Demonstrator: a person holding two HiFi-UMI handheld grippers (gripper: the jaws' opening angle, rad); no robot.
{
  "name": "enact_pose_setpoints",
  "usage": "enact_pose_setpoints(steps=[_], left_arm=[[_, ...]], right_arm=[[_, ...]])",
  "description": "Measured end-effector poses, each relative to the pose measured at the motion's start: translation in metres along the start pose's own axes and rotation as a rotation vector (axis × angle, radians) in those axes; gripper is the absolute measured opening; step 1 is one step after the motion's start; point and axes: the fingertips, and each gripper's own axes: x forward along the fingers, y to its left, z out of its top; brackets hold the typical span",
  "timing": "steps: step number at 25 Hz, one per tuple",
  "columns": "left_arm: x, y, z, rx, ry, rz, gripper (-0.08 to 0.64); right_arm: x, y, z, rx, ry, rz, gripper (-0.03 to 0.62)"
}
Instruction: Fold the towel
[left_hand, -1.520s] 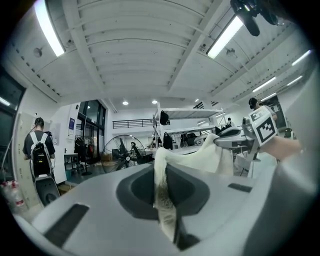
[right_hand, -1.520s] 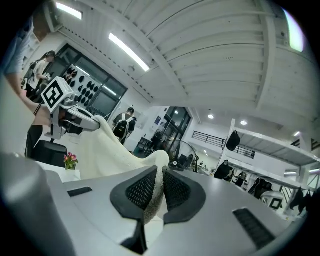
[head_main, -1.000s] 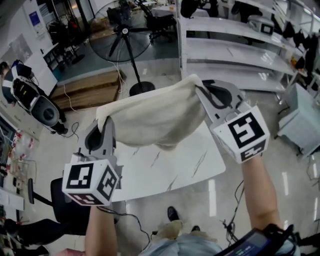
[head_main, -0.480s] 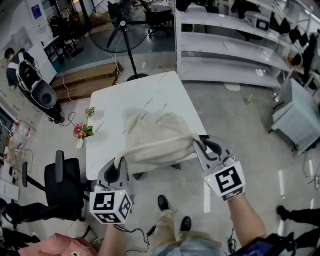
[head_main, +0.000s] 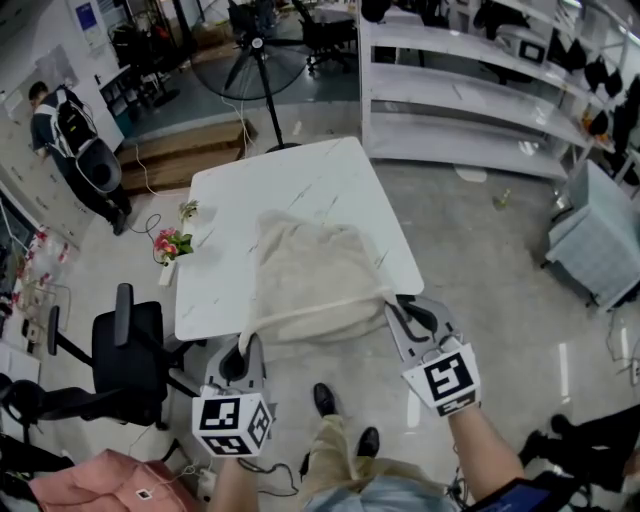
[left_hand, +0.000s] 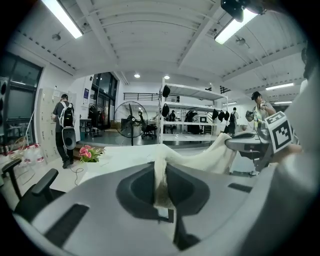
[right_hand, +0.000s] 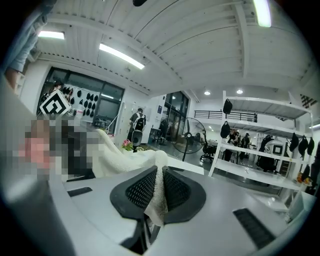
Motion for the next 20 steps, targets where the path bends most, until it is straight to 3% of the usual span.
enact_pose_setpoints(steps=[15,20], left_arm=[[0.039,0.001,-0.010,0.000,0.043,-0.023,0.017],[0.050,-0.002,-0.023,-0.004,0.078,-0.065,0.018]], right_arm=[[0.023,-0.011,-0.017,0.019,0.043,0.010,0.041],[0.033,-0.011,-0.030,0.039,0.070,0.020,0.043]])
